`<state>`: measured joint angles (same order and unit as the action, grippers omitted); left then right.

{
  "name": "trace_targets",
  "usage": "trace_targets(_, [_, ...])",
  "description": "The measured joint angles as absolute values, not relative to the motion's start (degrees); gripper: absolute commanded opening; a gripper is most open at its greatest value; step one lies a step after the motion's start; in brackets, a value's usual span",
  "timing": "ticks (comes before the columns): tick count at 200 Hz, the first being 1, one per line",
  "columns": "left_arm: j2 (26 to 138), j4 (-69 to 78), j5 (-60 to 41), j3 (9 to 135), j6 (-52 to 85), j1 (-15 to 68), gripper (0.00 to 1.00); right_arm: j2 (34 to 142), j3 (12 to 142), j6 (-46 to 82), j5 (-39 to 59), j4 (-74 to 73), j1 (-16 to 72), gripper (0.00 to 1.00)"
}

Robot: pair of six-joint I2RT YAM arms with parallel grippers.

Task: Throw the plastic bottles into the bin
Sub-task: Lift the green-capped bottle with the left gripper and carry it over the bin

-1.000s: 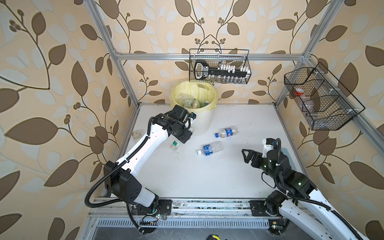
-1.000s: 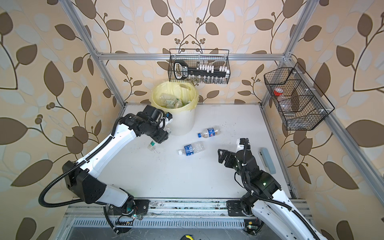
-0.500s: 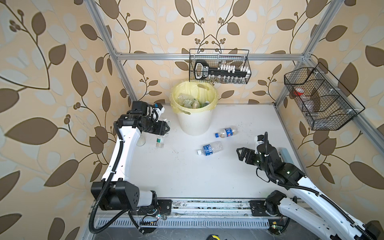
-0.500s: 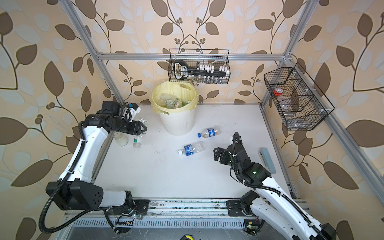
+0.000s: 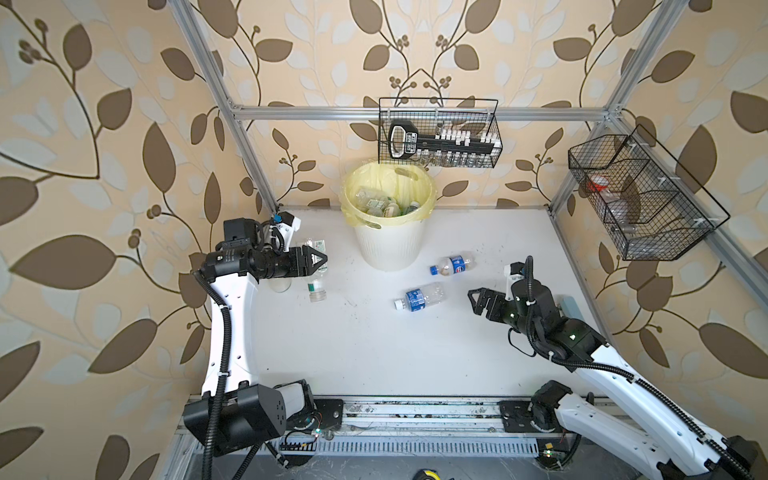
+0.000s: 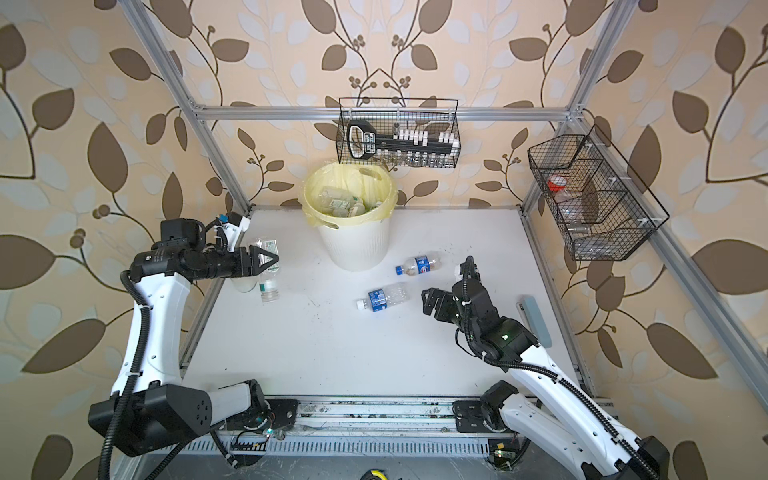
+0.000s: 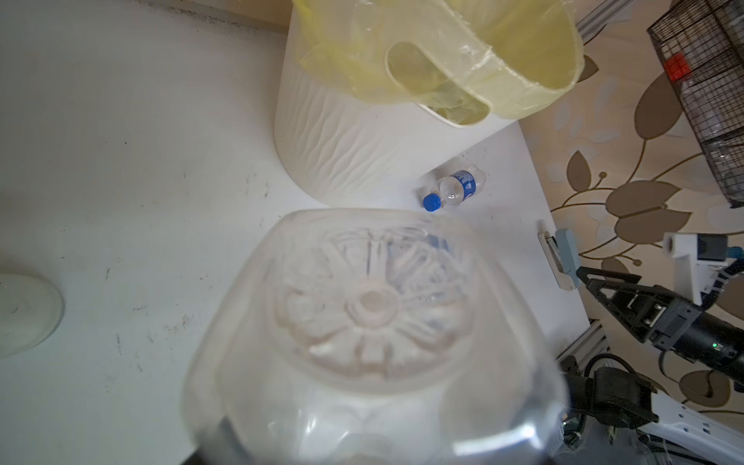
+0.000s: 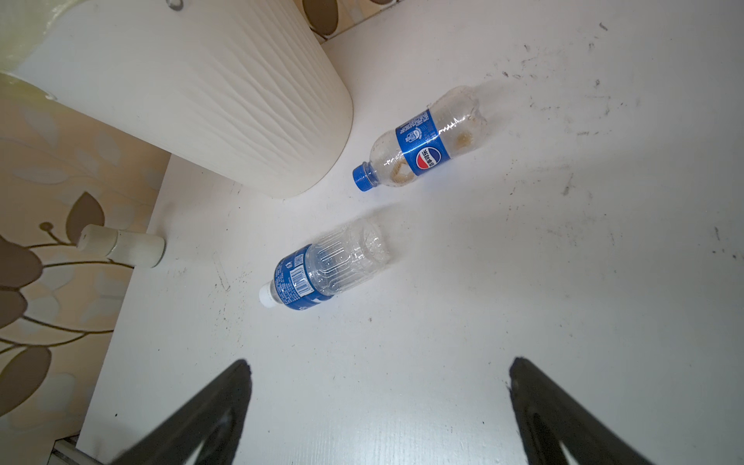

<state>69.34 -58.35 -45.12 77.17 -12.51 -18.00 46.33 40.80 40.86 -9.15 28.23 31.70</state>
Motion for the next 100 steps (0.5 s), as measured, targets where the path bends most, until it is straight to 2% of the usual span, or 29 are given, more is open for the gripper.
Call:
trace_targets(54, [71.22, -49.39, -48.99, 80.73, -3.29, -17.63, 0.65, 46.63, 41.19, 40.49, -9.15, 27.94, 31.70, 1.00])
trace_targets(100, [83.72, -43.38, -44.97, 102.15, 4.84, -8.91, 0.69, 46.24, 41.19, 40.47, -9.19, 27.99, 31.70, 1.00])
